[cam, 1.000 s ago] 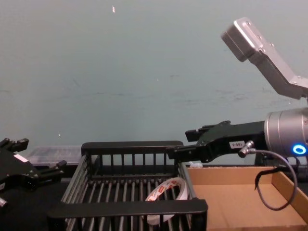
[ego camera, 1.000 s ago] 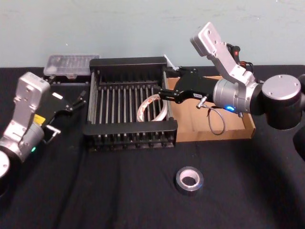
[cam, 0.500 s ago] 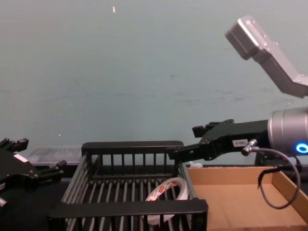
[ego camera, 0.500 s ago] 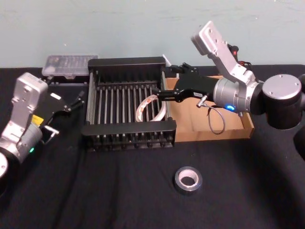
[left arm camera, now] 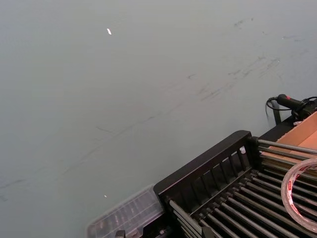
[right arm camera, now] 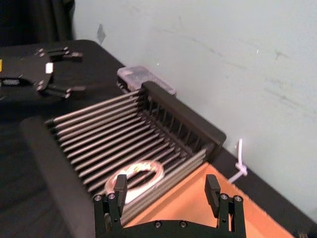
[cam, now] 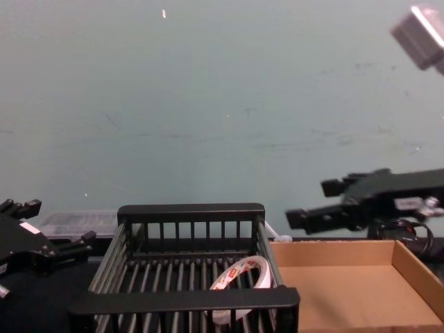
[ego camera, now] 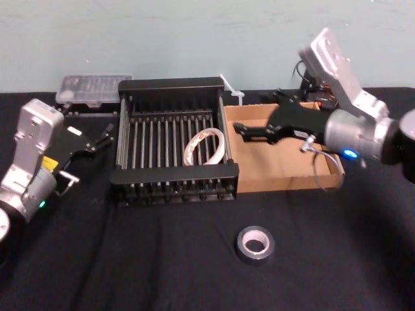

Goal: Pick up the white tape and place it into the black box , Pick up the silver tape and place it into the brown box.

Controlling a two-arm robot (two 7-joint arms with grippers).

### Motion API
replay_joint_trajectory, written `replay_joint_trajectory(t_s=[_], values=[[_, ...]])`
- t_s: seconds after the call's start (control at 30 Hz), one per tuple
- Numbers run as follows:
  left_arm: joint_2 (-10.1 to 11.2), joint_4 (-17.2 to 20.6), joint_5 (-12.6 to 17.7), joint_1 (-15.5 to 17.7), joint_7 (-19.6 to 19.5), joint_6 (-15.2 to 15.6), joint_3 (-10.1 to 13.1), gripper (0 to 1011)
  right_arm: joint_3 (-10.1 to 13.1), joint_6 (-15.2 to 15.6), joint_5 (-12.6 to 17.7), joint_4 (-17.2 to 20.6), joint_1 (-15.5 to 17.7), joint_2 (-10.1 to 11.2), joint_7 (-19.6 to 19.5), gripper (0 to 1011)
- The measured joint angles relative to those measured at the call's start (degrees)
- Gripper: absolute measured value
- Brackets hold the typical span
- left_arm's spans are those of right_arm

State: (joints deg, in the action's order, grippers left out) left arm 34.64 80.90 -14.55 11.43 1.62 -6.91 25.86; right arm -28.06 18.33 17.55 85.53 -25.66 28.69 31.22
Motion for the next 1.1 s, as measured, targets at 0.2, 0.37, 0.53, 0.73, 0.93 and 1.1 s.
replay_joint_trajectory(t_s=[0.2,0.37,0.53,0.73,0.93,1.1], values=[[0.00,0.00,0.00,0.00,0.00,0.00,0.00,1001,0.89,1.15,1.92,4.15,3.52,4.16,1.04,1002],[0.00,0.00,0.00,0.00,0.00,0.00,0.00,1001,1.29,2.25,3.88,8.13,7.52,8.73,2.42,1002],[0.00,0.00,0.00,0.00,0.00,0.00,0.00,1001,0.64,3.38,5.34,10.84,10.58,12.08,3.48,1002],[0.00,0.00,0.00,0.00,0.00,0.00,0.00,1001,-0.68,4.17,5.96,12.10,12.14,13.93,3.92,1002],[0.00,0.00,0.00,0.00,0.00,0.00,0.00,1001,-2.31,4.88,6.49,12.32,12.45,14.70,4.36,1002],[0.00,0.00,0.00,0.00,0.00,0.00,0.00,1001,-3.63,5.49,6.60,11.58,11.85,14.60,4.50,1002]])
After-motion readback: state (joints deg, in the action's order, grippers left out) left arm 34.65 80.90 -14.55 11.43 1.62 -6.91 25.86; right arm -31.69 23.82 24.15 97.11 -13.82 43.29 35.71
